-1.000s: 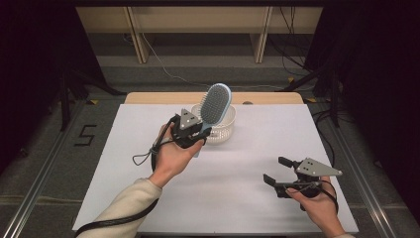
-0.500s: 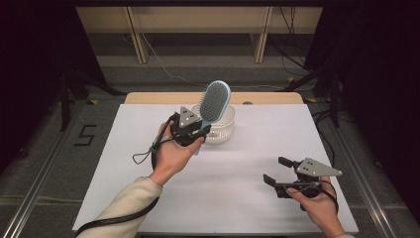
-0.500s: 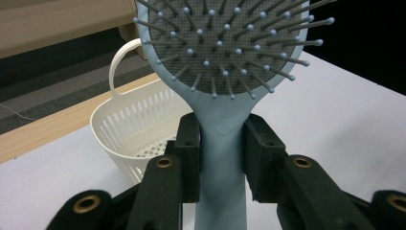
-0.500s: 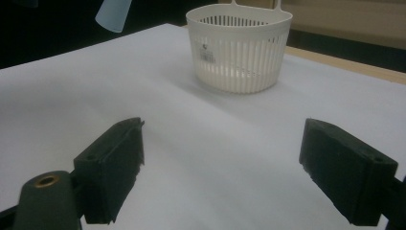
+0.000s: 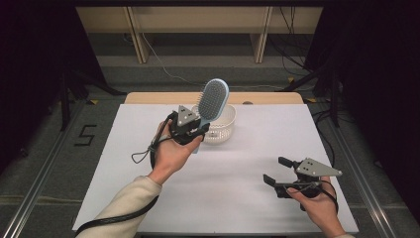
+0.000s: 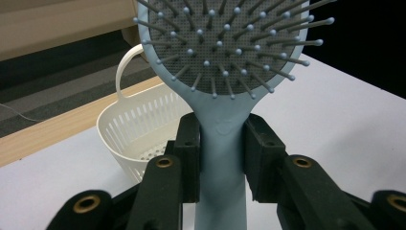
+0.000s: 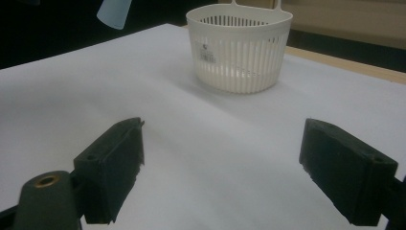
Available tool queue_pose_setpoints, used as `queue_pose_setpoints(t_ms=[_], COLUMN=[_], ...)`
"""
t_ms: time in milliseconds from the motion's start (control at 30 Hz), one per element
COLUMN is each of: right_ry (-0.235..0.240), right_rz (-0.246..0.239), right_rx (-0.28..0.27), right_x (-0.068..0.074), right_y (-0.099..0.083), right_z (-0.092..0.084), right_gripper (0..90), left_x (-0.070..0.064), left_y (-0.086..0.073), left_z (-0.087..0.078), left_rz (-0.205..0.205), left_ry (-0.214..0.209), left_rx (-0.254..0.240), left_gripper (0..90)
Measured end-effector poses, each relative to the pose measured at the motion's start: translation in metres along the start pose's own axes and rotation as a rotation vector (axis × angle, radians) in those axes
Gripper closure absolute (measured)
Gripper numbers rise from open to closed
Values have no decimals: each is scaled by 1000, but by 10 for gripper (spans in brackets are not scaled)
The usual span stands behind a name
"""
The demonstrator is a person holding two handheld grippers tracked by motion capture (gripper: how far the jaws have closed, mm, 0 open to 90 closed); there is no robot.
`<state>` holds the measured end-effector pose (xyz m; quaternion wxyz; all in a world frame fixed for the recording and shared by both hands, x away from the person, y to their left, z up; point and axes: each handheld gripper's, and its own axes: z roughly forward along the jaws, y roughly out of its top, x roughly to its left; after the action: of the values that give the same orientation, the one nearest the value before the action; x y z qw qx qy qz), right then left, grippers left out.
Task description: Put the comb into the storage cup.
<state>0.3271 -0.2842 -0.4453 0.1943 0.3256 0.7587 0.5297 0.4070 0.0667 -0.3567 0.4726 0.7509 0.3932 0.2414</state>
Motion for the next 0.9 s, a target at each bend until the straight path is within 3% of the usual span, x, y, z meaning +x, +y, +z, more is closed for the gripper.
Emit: queue_pose_setpoints(t_ms=[900], right_ry=[-4], right_rz=[-2], right_rx=[4], right_x=[0], right_y=[0], right_z=[-1], right_gripper=[160], left_x=[3], left_y=[2], left_z=[4], left_rz=[4], left_ry=[15], left_rx=[-20], left_gripper=[695])
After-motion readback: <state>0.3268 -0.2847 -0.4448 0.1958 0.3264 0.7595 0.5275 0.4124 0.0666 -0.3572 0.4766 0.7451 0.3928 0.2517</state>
